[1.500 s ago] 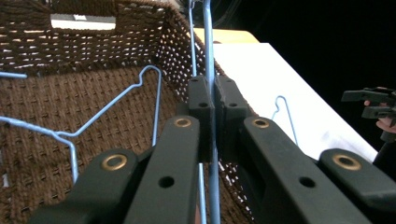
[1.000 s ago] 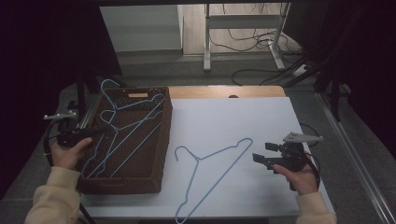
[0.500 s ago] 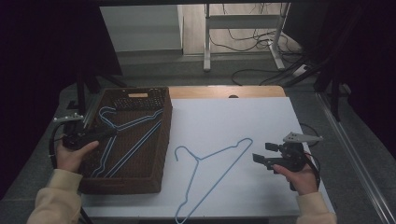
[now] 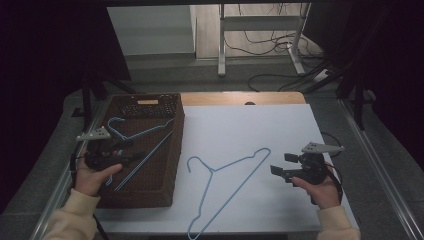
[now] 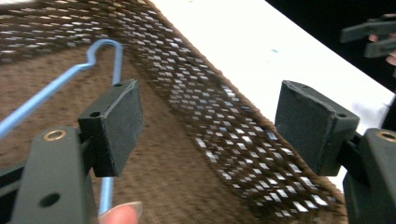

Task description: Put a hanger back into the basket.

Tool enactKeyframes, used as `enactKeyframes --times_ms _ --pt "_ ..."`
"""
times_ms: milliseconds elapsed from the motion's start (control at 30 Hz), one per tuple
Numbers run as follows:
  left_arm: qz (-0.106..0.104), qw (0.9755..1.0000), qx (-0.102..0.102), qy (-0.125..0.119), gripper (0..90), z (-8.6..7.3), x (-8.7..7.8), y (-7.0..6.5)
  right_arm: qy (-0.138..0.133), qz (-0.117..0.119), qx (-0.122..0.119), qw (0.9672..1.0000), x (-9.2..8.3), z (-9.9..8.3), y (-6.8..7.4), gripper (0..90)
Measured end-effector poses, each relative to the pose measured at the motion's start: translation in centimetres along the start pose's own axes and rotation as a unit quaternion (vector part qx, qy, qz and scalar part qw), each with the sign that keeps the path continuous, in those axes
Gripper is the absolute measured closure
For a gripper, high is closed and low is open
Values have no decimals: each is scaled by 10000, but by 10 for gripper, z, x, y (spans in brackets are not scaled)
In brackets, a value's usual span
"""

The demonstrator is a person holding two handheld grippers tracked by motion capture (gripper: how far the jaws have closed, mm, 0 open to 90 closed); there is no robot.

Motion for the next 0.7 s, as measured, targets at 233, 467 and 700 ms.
enactKeyframes --times_ms 233,467,700 --pt "-225 9996 115 98 230 -5 17 -27 80 -40 -65 9999 3 -3 1 170" --pt "-359 9988 197 273 227 -10 30 -44 121 -130 -70 9998 5 -4 -1 150" --pt "-389 9984 237 347 234 -15 41 -52 106 -153 -65 9998 4 -4 -1 147"
Point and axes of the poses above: each handheld gripper's, and its own axes: x roughly forward along the jaws, z roughly out of its top, y roughly to its left, the point moved 10 cm from there along x, roughly forward along the jaws, and after that the axes turned 6 degrees about -z, right-handed, at the moved point
